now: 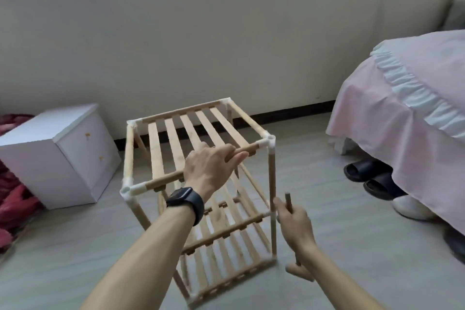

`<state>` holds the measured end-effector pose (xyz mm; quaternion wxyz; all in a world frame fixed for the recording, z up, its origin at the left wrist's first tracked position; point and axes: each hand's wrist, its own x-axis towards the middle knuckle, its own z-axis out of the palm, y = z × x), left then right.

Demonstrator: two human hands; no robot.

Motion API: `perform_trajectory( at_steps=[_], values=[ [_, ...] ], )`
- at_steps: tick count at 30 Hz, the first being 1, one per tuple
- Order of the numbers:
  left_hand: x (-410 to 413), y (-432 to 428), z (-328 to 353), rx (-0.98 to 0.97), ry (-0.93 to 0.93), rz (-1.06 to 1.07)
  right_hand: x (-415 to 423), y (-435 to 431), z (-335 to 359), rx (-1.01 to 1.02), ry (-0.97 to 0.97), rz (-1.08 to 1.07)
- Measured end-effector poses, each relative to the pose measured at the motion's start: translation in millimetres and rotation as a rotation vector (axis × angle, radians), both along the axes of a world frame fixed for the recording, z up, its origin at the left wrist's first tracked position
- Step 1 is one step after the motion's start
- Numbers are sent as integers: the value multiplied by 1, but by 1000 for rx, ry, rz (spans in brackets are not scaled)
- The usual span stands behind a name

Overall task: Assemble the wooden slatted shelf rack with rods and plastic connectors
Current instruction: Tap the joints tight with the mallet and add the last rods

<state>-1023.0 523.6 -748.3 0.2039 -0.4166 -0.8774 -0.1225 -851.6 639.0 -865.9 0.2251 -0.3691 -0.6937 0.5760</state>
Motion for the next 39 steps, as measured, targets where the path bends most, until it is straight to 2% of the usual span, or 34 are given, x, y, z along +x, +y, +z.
perform_trajectory(
  at_steps=[3,7,10,12,16,18,21,23,27,31,35,39],
  values=[
    [11,29,5,80,-134,73,6,-2,-41,-23,-246,154],
    [6,37,35,206,-204,170,2,-3,-68,-136,-275,249],
    [-13,25,67,344,-359,220,-15,0,-68,-124,-346,279],
    [-26,11,84,484,-499,209,-30,2,-58,-96,-241,310],
    [-45,-27,85,723,-751,249,-44,10,-23,-188,34,246],
    [-54,-46,68,768,-802,289,-42,17,-6,-160,89,271],
    [-70,-67,32,836,-864,344,-42,25,8,-79,39,353],
    [-79,-78,3,856,-914,400,-51,28,13,-27,-61,384],
    [-89,-106,-69,871,-1034,524,-72,19,4,221,-339,428],
    [-98,-131,-134,902,-1160,622,-90,5,-17,357,-522,479],
    [-109,-139,-160,841,-1204,691,-109,1,-25,511,-647,535],
    [-119,-142,-169,721,-1228,632,-125,4,-31,533,-709,580]
  ],
)
